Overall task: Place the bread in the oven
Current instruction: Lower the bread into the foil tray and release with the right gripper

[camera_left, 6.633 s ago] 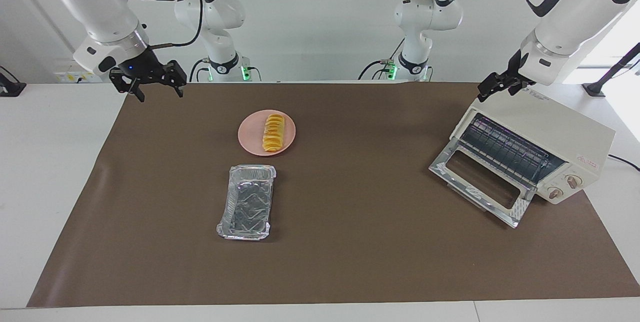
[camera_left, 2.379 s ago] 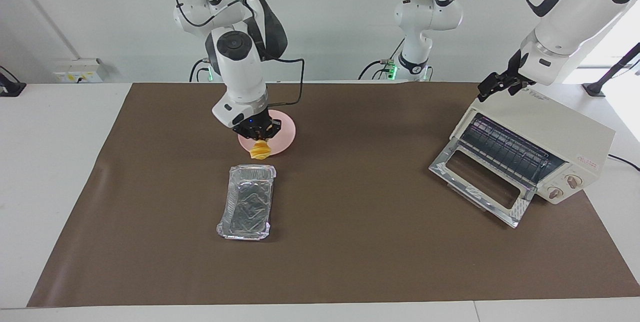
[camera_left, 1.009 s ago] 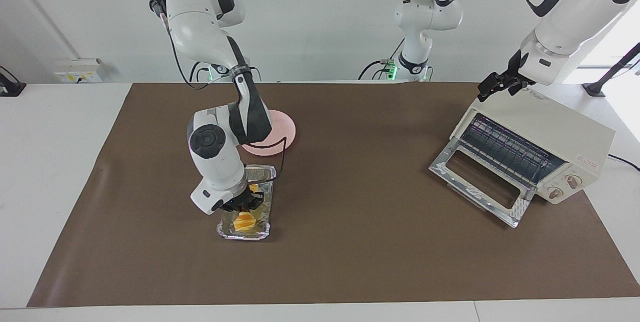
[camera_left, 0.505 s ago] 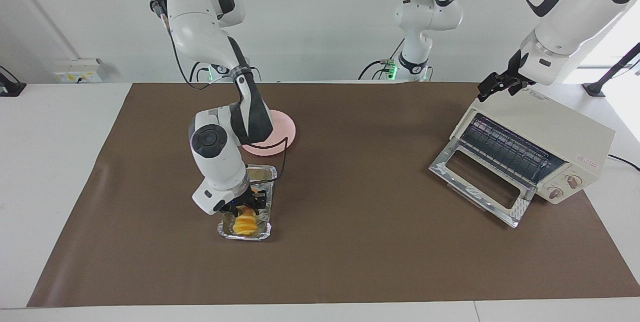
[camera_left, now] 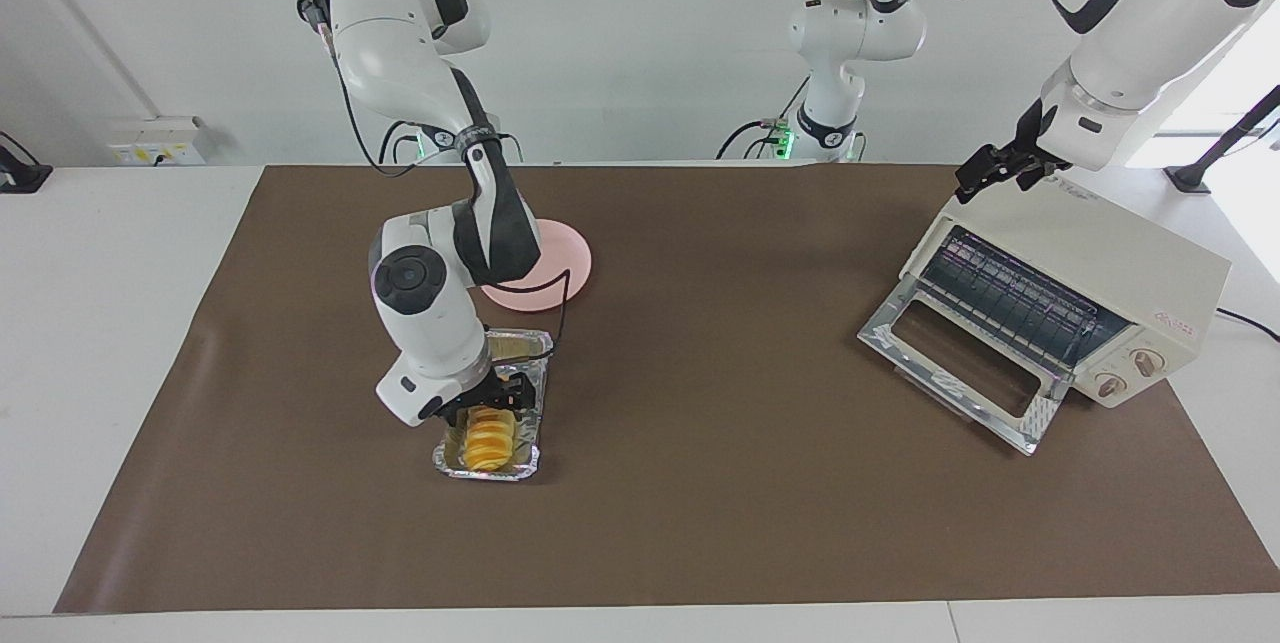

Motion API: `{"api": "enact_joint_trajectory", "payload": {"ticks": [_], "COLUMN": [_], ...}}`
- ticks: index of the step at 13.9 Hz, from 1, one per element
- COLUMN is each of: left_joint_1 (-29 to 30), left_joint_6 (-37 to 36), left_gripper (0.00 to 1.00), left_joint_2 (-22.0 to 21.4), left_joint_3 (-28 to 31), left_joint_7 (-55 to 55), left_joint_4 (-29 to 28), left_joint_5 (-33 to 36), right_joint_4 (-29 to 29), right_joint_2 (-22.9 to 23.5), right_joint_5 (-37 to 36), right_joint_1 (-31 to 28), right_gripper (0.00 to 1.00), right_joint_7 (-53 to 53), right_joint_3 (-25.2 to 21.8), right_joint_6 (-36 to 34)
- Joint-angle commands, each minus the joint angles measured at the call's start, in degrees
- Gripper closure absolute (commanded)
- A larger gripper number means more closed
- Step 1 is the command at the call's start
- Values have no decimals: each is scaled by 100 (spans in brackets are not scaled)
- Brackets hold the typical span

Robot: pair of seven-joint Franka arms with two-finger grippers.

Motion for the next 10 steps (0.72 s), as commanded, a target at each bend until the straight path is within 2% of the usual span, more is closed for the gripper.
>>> {"api": "enact_joint_trajectory", "payload": {"ticks": [1, 4, 8, 10], "left_joint_1": [25, 25, 25, 25], "left_joint_6": [56, 56, 56, 56], "left_gripper": [0, 0, 0, 0], "left_joint_2": [-82, -74, -74, -74], "left_joint_3": [-21, -21, -21, -21], "left_joint_7": [28, 27, 36, 27], "left_joint_4": [-54, -54, -54, -54], "left_joint_5": [93, 93, 93, 93], "right_joint_4": [21, -180, -759, -1181], "right_joint_2": [-151, -142, -300, -423], "right_joint_5": [-75, -164, -357, -375], "right_joint_1": [-187, -284, -284, -284], "right_gripper": [0, 0, 0, 0], "right_joint_7": [-84, -365, -418, -454], "right_joint_3": [42, 16, -28, -37], "right_joint_6": [-188, -65, 233, 593]}}
